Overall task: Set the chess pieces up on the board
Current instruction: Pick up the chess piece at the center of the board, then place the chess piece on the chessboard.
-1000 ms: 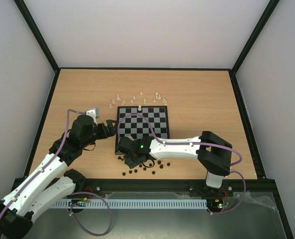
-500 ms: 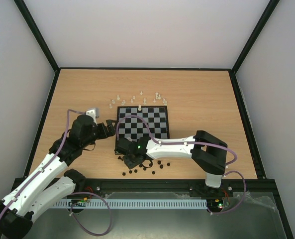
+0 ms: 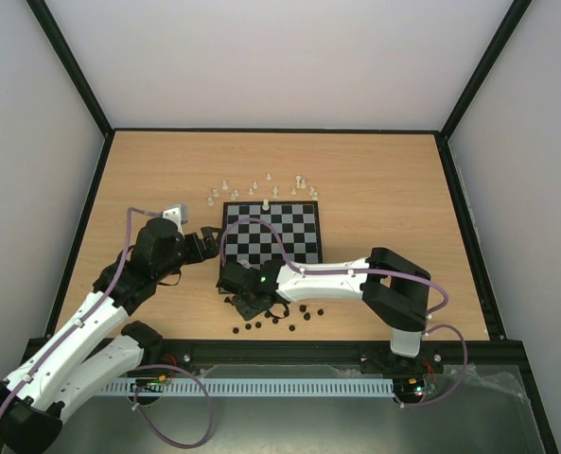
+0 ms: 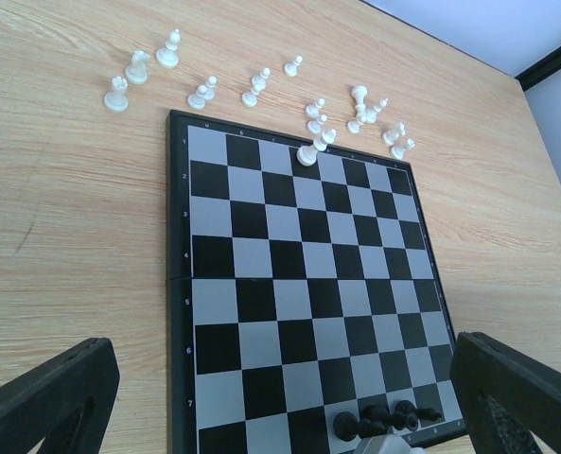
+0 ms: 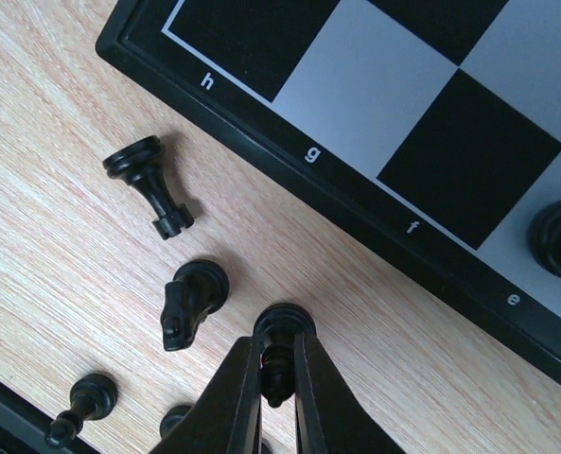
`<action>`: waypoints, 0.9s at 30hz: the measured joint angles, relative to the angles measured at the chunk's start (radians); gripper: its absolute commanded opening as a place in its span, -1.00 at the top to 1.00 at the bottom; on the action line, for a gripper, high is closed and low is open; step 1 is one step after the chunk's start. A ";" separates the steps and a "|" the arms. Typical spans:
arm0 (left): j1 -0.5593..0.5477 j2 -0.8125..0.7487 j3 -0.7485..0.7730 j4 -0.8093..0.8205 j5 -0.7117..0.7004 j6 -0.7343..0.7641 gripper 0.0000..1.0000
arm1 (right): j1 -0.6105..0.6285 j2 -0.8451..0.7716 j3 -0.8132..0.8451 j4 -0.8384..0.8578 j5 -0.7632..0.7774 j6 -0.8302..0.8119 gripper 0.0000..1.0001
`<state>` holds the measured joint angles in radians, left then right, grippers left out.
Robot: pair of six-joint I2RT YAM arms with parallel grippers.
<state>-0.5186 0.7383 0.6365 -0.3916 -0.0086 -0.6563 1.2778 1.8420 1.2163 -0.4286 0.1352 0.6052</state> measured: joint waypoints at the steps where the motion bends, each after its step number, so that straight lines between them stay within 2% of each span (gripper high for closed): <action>1: 0.000 0.000 0.000 0.000 0.000 0.000 -0.98 | 0.000 -0.001 0.000 -0.001 0.004 0.000 0.87; 14: 0.000 0.000 0.000 0.000 0.000 0.000 -0.98 | -0.040 -0.083 0.055 -0.046 0.071 -0.033 0.86; 27: 0.000 0.010 0.000 0.000 0.000 0.001 -0.98 | -0.133 -0.061 0.094 -0.048 0.066 -0.100 0.85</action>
<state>-0.5186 0.7479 0.6365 -0.3916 -0.0086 -0.6552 1.1446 1.7813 1.3106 -0.4763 0.2016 0.5056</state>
